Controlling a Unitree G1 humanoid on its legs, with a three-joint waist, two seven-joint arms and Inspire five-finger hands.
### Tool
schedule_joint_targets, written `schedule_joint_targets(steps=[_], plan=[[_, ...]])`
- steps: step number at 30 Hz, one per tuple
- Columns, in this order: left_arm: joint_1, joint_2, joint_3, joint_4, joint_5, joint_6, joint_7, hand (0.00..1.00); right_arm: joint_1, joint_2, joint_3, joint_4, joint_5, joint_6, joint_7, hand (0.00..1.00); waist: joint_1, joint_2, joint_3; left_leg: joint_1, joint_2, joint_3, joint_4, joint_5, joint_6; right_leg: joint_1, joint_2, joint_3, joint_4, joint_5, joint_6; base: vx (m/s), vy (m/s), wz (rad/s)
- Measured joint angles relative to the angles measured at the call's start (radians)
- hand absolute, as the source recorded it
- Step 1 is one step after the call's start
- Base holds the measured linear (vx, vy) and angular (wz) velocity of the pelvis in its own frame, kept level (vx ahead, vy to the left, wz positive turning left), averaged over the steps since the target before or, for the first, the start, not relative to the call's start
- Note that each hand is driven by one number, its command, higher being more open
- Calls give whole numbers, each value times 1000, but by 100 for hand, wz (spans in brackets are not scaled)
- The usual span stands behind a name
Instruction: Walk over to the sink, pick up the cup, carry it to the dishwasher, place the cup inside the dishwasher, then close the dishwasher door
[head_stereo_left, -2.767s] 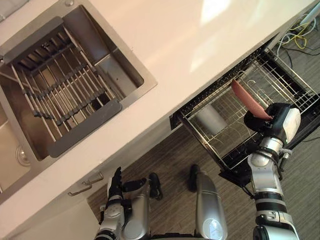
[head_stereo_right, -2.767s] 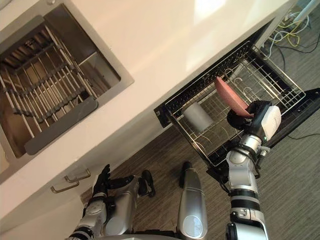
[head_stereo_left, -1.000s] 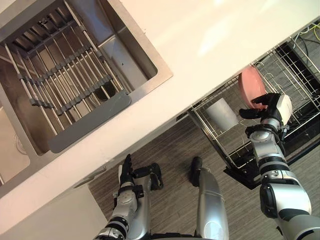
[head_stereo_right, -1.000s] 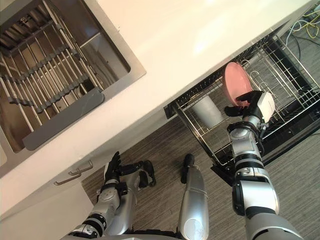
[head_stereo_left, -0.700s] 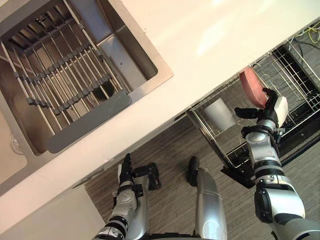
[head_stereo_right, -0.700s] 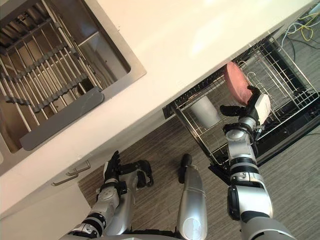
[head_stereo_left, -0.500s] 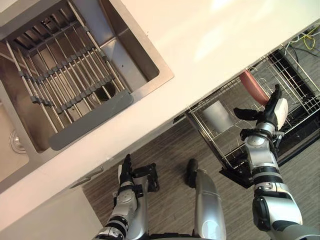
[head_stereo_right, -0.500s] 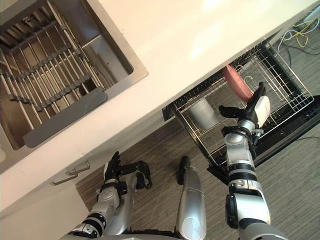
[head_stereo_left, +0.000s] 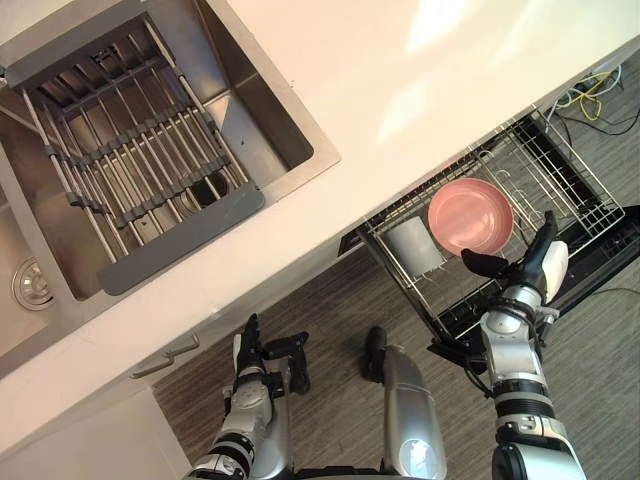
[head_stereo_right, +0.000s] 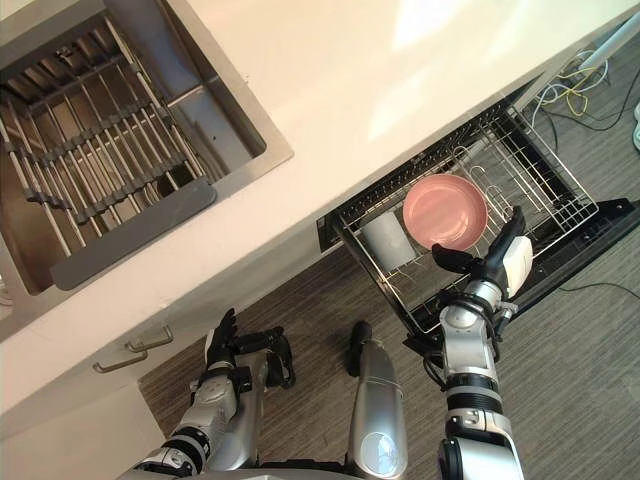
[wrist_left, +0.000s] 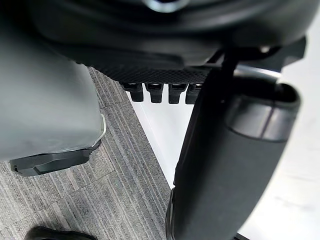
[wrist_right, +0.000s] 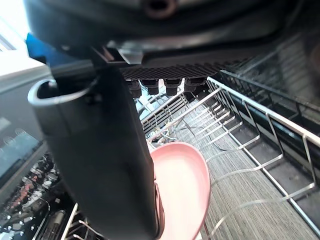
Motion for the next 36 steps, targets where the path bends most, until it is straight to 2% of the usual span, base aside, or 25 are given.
schedule_joint_targets(steps=[4, 11, 16, 18, 24, 28, 32, 36], plan=[[5, 16, 0, 19, 5, 11, -1, 100, 57, 18, 39, -91, -41, -9, 1, 100, -14, -9, -2, 35, 0, 3, -39, 12, -5, 32, 12, 0, -39, 13, -2, 26, -19, -5], [42, 51, -1, 23, 46, 23, -23, 100, 181, 19, 64, -274, -106, -63, 31, 100, -39, -20, -5, 127, -9, 3, -138, 43, -10, 125, 29, -8, -132, 41, 2, 65, -1, -2], [85, 79, 0, 20, 60, 31, -31, 100, 302, 39, 58, -422, -118, -104, 40, 100, -54, -49, -40, 199, -19, 9, -242, 80, -14, 197, 45, -14, -243, 80, 7, 77, 14, -3], [118, 82, 1, 17, 71, 37, -43, 100, 352, 61, 48, -490, -118, -132, 49, 100, -69, -53, -80, 232, -24, 16, -298, 97, -13, 235, 55, -16, -314, 108, 12, 92, 19, -9], [194, 75, 4, 19, 100, 43, -54, 100, 474, 128, -23, -599, -108, -175, 69, 100, -81, -48, -177, 342, -37, 43, -404, 113, -11, 357, 73, -7, -469, 160, 29, 95, 49, -12], [212, 70, 30, 35, 102, 67, -64, 100, 510, 173, -82, -600, -76, -185, 77, 100, -94, -43, -212, 388, -47, 46, -437, 115, -9, 414, 78, -6, -529, 178, 37, 59, 45, -4], [237, 69, 51, 36, 121, 83, -69, 100, 559, 226, -135, -576, 18, -186, 80, 100, -98, -28, -240, 428, -50, 56, -459, 117, -10, 457, 83, -1, -566, 189, 40, 20, 16, -7], [275, 62, 69, 39, 141, 96, -84, 100, 593, 235, -164, -427, 193, -199, 114, 100, -99, -1, -292, 463, -50, 63, -484, 120, -16, 480, 89, 7, -576, 189, 40, 1, 1, -8]])
